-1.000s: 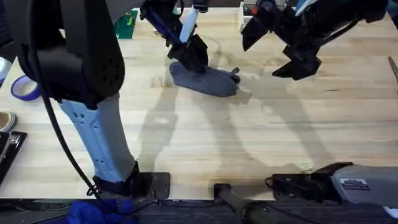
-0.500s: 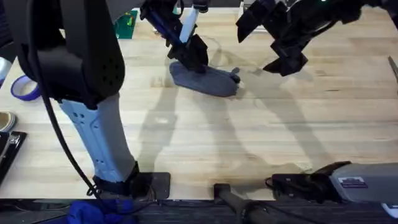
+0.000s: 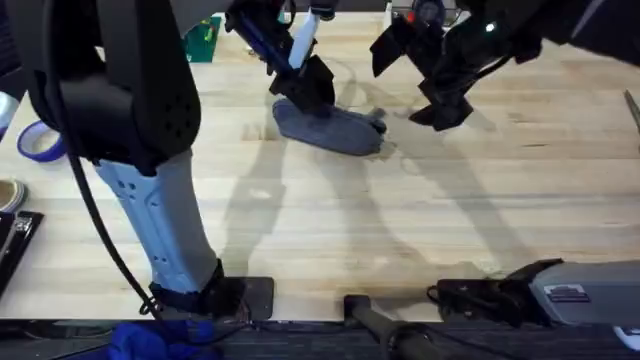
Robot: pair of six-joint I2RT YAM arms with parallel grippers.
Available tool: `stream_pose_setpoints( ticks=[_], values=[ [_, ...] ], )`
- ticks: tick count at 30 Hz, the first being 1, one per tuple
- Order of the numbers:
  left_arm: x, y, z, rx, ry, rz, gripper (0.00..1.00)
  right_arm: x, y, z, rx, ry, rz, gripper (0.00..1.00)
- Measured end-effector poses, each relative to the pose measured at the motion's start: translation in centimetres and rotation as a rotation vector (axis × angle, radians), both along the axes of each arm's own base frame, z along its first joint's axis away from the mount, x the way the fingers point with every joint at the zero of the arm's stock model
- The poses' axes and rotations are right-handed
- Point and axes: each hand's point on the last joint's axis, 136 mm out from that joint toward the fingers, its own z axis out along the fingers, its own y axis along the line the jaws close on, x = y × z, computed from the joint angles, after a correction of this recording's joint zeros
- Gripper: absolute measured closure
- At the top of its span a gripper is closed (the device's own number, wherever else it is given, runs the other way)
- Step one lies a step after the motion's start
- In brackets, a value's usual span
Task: Unzip the bag, pick up the pens from the table one at a time and place them inside, then zip the bag closed.
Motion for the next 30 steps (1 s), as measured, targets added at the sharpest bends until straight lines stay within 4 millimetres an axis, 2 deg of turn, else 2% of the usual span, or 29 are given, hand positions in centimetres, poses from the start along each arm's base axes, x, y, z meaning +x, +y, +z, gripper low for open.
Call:
stream_pose_setpoints(
  ticks=[16,30],
  values=[
    [0.0,0.0,0.0,0.000,0.000,0.000,0.959,0.2,2.1,-3.0,0.054,-0.038,-0.011,0.006],
    [0.0,0.0,0.0,0.000,0.001,0.000,0.959,0.3,3.2,-3.9,0.065,-0.046,-0.005,0.033]
  ],
)
